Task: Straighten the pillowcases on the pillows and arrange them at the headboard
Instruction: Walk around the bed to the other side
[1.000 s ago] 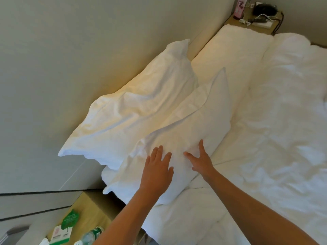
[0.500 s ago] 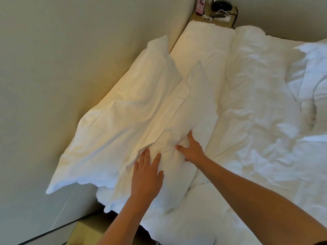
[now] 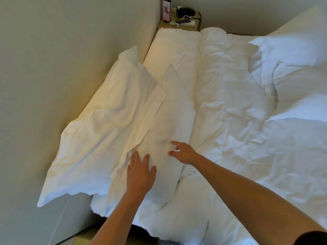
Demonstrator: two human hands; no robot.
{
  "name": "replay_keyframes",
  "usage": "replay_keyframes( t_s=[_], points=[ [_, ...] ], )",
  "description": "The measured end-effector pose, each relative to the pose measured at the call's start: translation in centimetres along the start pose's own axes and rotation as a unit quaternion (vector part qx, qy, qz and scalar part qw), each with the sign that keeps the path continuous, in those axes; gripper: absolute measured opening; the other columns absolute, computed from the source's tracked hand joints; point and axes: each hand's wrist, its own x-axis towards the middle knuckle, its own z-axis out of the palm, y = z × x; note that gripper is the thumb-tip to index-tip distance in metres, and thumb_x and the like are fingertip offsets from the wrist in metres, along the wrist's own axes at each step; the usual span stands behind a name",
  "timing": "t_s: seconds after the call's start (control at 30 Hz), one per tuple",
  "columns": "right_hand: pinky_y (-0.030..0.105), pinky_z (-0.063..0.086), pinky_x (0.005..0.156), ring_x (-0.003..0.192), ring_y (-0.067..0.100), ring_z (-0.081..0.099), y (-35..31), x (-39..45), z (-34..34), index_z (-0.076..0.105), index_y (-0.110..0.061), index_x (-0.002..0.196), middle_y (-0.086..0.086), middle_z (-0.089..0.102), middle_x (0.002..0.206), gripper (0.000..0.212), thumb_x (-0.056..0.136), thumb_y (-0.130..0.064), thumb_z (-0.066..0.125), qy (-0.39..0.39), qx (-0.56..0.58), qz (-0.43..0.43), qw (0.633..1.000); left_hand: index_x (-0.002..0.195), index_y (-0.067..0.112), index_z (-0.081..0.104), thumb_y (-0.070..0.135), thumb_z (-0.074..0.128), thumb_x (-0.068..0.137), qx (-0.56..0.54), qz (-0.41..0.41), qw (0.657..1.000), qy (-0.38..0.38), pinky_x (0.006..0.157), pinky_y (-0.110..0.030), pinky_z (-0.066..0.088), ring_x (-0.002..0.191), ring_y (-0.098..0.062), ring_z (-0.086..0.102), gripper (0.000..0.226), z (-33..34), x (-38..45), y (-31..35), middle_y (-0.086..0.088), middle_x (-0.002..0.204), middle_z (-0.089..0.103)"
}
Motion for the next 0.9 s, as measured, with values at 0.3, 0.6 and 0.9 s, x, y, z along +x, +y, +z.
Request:
replay_keyframes(
  t_s=[0.3,0.6,0.9],
  points=[
    [0.014,0.045,0.077,0.100,0.005,0.065,14.6,-19.5,-7.2,0.067,-0.029,0.130,-0.008,0.069,0.120,0.037,0.098,-0.048,0.066,0.173,0.179,0.078,0.965,0.141,0.022,0.056,0.040,0.057,0.101,-0.085,0.131,0.987,-0.043,0.117,-0.040,0.036,0.148,-0.025,0.036,0.044,4.5,-6.8,14.7,-0.006,0.158,0.043],
    [0.012,0.044,0.063,0.074,-0.004,0.064,38.8,-49.8,-0.8,0.067,-0.039,0.103,-0.019,0.070,0.090,0.004,0.100,-0.041,0.066,0.383,0.329,0.264,0.822,0.122,0.022,0.068,0.035,0.057,0.102,-0.091,0.284,0.907,-0.297,0.098,-0.024,0.041,0.122,-0.018,0.060,0.027,19.6,-27.7,36.6,0.000,0.132,0.066],
    [0.026,0.047,0.056,0.055,0.009,0.056,50.6,-68.5,10.2,0.070,-0.028,0.084,0.009,0.072,0.078,0.023,0.104,-0.031,0.059,0.509,0.437,0.373,0.641,0.089,0.041,0.075,0.045,0.062,0.089,-0.081,0.332,0.807,-0.482,0.091,-0.044,0.058,0.098,-0.016,0.072,0.014,30.2,-47.7,50.6,0.011,0.096,0.076]
  ],
)
